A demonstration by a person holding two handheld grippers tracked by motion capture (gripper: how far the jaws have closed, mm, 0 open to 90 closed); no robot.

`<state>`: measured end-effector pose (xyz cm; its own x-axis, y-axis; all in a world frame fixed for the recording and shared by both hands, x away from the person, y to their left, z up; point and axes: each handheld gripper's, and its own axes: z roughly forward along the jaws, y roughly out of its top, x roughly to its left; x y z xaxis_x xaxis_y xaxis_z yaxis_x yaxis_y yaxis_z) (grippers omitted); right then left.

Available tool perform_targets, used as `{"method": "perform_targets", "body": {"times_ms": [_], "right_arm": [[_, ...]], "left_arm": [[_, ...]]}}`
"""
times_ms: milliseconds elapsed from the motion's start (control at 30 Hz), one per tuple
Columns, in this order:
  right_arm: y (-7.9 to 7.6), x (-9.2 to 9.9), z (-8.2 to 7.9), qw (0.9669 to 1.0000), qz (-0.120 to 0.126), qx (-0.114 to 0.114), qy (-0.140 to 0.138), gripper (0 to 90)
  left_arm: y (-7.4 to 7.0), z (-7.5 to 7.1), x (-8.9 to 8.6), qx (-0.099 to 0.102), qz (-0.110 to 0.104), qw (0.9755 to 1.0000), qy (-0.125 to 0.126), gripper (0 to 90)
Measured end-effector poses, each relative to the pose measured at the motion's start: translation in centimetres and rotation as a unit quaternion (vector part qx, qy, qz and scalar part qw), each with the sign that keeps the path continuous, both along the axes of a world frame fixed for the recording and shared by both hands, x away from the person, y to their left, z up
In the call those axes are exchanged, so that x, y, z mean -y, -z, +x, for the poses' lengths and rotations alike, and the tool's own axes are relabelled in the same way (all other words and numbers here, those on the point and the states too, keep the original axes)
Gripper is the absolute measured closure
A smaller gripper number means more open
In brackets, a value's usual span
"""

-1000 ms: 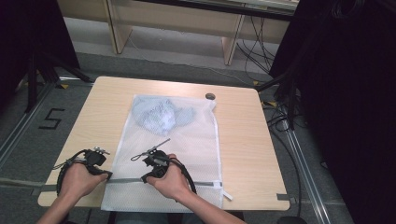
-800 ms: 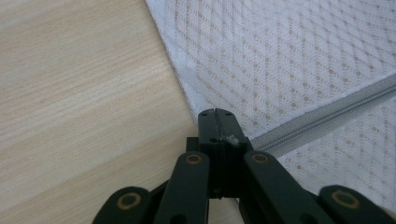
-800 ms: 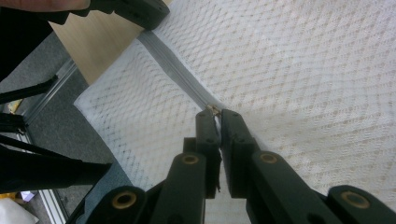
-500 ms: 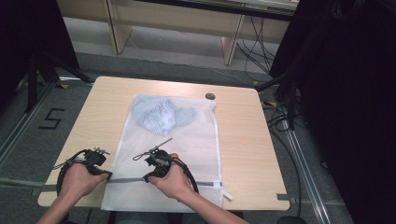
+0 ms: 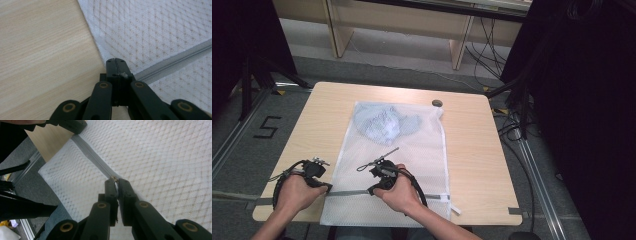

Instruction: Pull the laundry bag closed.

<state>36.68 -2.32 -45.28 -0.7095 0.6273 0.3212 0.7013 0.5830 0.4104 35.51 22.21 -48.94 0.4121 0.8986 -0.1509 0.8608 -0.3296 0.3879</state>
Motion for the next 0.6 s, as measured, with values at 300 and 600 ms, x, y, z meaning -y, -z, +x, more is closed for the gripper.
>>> {"method": "perform_targets", "body": {"times_ms": [300, 600], "right_arm": [[-0.14, 0.22, -0.09, 1.0000, 0.002, 0.000, 0.002, 87.1], [-0.20, 0.72, -0.20, 1.0000, 0.005, 0.002, 0.008, 87.1]], "left_arm": [[0.05, -0.02, 0.08, 0.002, -0.005, 1.0000, -0.007, 89.8], [0.00, -0.01, 0.00, 0.000, -0.001, 1.0000, -0.001, 89.8]]}}
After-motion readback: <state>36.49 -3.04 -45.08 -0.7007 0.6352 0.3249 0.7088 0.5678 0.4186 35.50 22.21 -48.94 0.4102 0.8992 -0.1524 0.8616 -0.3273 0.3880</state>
